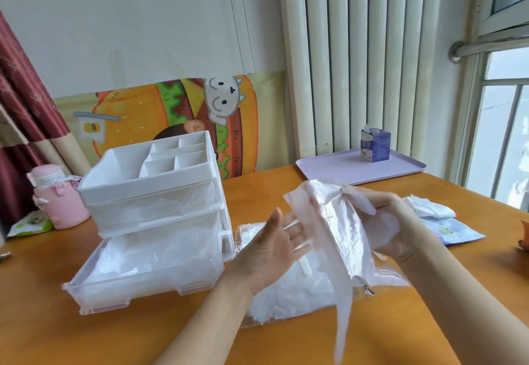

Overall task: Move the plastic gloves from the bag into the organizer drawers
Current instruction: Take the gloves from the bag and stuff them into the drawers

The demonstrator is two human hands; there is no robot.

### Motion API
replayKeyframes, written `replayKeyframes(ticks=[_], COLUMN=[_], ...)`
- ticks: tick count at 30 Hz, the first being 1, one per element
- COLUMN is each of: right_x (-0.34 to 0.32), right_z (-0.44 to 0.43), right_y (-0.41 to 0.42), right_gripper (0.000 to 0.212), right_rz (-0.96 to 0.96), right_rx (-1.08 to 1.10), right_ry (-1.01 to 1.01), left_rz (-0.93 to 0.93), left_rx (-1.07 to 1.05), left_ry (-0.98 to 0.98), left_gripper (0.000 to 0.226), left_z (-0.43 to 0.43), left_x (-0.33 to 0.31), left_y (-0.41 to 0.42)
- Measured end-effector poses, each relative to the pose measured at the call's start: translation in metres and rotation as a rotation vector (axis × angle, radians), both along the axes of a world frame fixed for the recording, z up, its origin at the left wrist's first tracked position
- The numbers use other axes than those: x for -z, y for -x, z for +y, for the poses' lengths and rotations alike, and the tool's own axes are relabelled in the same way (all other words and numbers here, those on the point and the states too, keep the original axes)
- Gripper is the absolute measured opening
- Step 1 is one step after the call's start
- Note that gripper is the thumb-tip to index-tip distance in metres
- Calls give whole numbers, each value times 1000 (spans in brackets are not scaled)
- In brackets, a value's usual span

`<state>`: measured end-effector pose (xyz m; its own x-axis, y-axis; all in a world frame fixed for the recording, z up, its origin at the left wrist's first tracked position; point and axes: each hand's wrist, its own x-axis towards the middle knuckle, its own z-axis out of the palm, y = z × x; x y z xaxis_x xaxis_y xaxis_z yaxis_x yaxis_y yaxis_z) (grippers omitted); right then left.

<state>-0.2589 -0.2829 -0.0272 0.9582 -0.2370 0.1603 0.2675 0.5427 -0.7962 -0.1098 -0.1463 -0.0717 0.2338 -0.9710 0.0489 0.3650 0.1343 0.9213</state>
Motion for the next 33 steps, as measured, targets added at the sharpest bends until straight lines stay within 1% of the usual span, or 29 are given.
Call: replayKeyframes(ticks=[1, 2, 3, 4, 5, 6, 8, 9, 11, 12, 13, 14, 15, 16, 17, 19, 21, 23, 25, 26, 27, 29, 30, 31, 33], right_x=[2, 4, 4, 3, 3, 4, 2, 3, 3, 6, 8, 12, 14, 15, 15, 15, 17, 18, 18, 16, 14, 10, 5, 1, -11], right_z=[-2, -5, -6, -7, -6, -7, -6, -6, -4, -6, -6, -5, -1, 2, 7, 15, 26, 38, 50, 55, 59, 63, 66, 68, 77], right_y=[-1, -3, -2, -2, -2, -3, -5, -5, -5, -7, -8, -9, -11, -12, -14, -17, -21, -25, -33, -35, -38, -50, -56, -62, -76], right_gripper=[31, 37, 36, 29, 22, 18, 21, 29, 39, 45, 56, 72, 89, 100, 102, 88, 75, 53, 23, 19, 25, 46, 50, 47, 34], right_rz=[-8, -18, -15, -11, -21, -32, -5, 7, 69, 126, 182, 216, 221, 197, 160, 102, 67, 51, 77, 87, 84, 72, 80, 91, 130], right_rx=[-31, -73, -109, -149, -191, -198, -110, -75, -12, 34, 75, 65, 34, 1, -21, -58, -114, -146, -53, -4, 26, 74, 105, 137, 220], right_ry=[-3, 5, 10, 22, 26, 26, 33, 69, 161, 215, 262, 303, 338, 365, 405, 541, 657, 730, 753, 717, 669, 580, 545, 525, 510], left_rz=[69, 111, 134, 137, 123, 101, 47, -47, -359, -512, -645, -772, -895, -1012, -1103, -1192, -1231, -1251, -1237, -1222, -1203, -1177, -1171, -1162, -1130], left_rx=[48, 103, 160, 183, 151, 74, -171, -292, -465, -504, -517, -519, -524, -534, -544, -552, -571, -607, -682, -731, -785, -887, -929, -973, -1078], left_ry=[22, 55, 99, 135, 142, 120, 57, 37, 9, 9, 8, 6, 2, 1, 0, -6, -9, -6, 2, 7, 9, 16, 11, -2, -29], left_gripper=[112, 95, 75, 56, 43, 34, 21, 19, 20, 20, 21, 22, 22, 20, 18, 14, 13, 13, 14, 13, 13, 12, 13, 14, 15], left_z=[2, 3, 4, 5, 5, 5, 2, 4, 13, 20, 26, 31, 38, 43, 49, 61, 75, 90, 109, 118, 126, 142, 146, 151, 160], left_x=[-1, 0, -1, -2, -3, -5, -11, -17, -32, -41, -50, -58, -65, -73, -80, -95, -108, -118, -124, -124, -123, -118, -114, -111, -104], left_y=[3, 6, 12, 17, 22, 25, 24, 23, 20, 21, 21, 22, 23, 25, 23, 19, 11, 1, -14, -21, -28, -42, -47, -52, -66])
